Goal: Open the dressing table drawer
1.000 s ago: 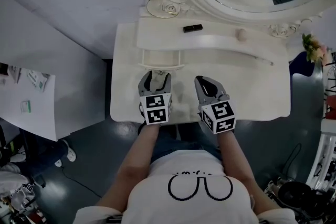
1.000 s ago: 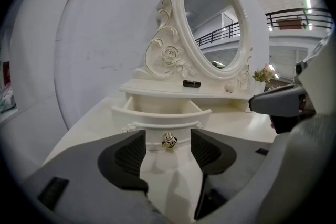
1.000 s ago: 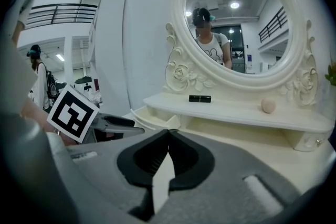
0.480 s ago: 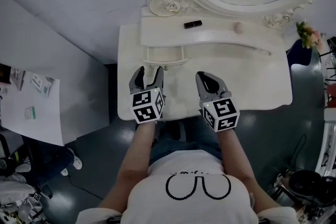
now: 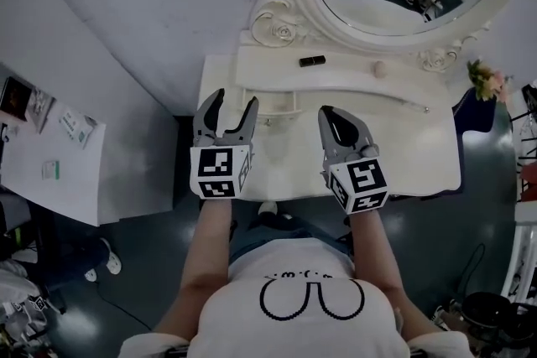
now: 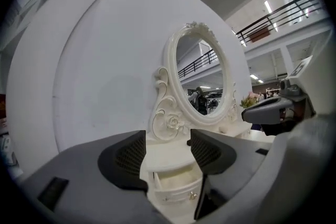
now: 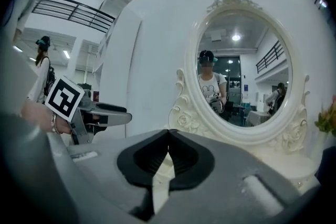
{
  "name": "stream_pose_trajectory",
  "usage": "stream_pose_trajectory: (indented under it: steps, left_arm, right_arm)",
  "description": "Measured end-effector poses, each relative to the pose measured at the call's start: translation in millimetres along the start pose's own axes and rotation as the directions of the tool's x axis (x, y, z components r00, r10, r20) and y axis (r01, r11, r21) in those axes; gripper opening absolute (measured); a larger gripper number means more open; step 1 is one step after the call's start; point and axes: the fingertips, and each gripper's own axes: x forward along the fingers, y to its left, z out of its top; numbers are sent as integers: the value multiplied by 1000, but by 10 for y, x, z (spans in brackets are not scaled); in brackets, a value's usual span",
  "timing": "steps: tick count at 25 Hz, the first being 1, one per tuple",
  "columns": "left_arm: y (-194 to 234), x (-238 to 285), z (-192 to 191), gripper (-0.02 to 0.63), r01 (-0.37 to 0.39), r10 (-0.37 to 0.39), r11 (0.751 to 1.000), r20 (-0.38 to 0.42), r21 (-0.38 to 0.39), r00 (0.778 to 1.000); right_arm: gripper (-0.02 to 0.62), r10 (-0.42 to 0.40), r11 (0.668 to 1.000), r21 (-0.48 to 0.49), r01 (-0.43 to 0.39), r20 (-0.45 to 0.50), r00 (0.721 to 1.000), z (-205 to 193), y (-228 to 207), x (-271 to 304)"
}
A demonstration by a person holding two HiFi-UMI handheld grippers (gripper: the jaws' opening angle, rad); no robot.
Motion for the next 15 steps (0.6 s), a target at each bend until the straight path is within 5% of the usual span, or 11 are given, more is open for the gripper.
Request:
stream_pose_trajectory:
  steps: [8,9,10,15]
  left_arm:
    - [-59,-162,805,257,3,-4,1000,152,8,988]
    - [-58,-206,897,164,1,-2,1000,177,7,984]
    - [-54,-250,981,-3,-5,3,1000,199,11,980]
    - [-86,-359,1306,-3,-10,-7,998,260,64,966]
  right_arm:
    - [-3,15,998,-66,-5,140,990,700,-82,-211]
    - [-3,13,998,-71,-2,158,987,772,-93,-232]
    - [-3,12,997,-77,2,175,985,836,-101,-251]
    - [-3,-2,991,-128,31,219,976,1041,-133,-309]
